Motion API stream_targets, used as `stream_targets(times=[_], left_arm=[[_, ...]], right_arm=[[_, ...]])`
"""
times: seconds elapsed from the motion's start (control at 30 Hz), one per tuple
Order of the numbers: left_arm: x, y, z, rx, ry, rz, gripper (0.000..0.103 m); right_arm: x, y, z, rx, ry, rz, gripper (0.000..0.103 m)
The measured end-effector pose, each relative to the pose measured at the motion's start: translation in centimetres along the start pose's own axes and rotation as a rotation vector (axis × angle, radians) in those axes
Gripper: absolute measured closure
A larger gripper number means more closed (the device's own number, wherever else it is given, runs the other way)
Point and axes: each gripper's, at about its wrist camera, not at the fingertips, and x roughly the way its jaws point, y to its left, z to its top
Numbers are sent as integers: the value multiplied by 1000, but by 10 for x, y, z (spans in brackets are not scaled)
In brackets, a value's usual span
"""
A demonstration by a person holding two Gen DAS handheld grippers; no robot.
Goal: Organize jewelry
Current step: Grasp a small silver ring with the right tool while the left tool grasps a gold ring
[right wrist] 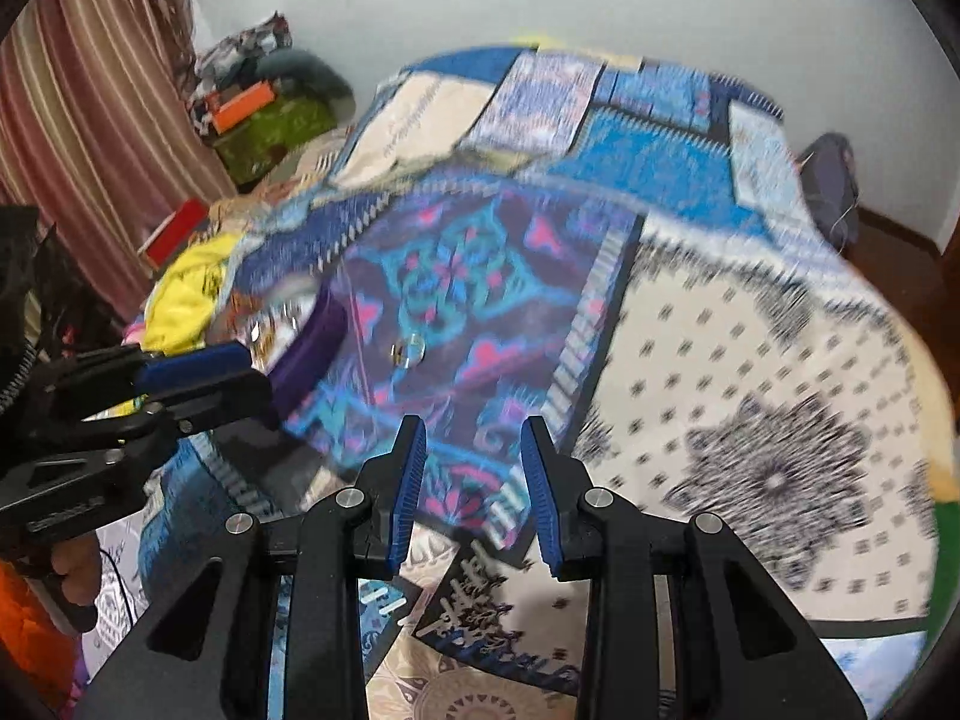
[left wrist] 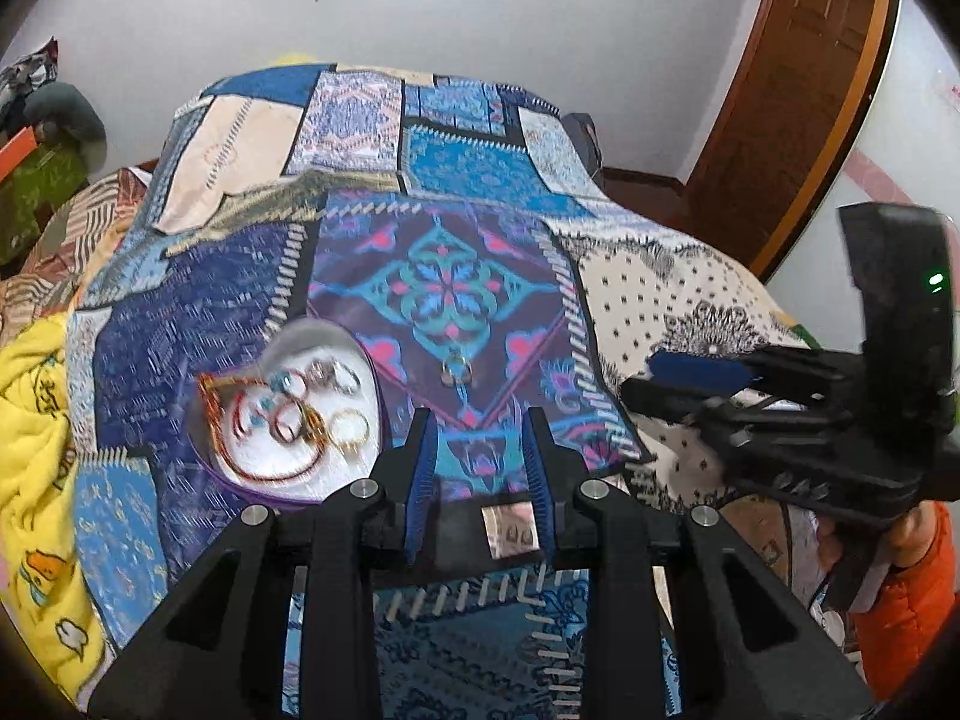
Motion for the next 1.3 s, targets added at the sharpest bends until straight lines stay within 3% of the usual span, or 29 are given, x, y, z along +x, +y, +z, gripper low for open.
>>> stream_targets(times=[0.33, 0.57, 0.8, 1.13, 1.3], left_arm=[[10, 13, -4, -34, 17, 2, 75], [15, 16, -6, -40, 27, -6, 75], [19, 13, -7, -46, 45, -15, 75], [39, -8, 19, 109, 71, 51, 75], [68, -9, 38, 175, 145, 46, 75]], right_arm=[[40, 20, -7, -86, 62, 37, 74], [50, 25, -13, -136, 61, 3, 91], [48, 25, -13, -134, 52, 15, 95], [17, -2, -7, -44, -28, 10, 95], [3, -17, 0, 7, -84, 8, 95]])
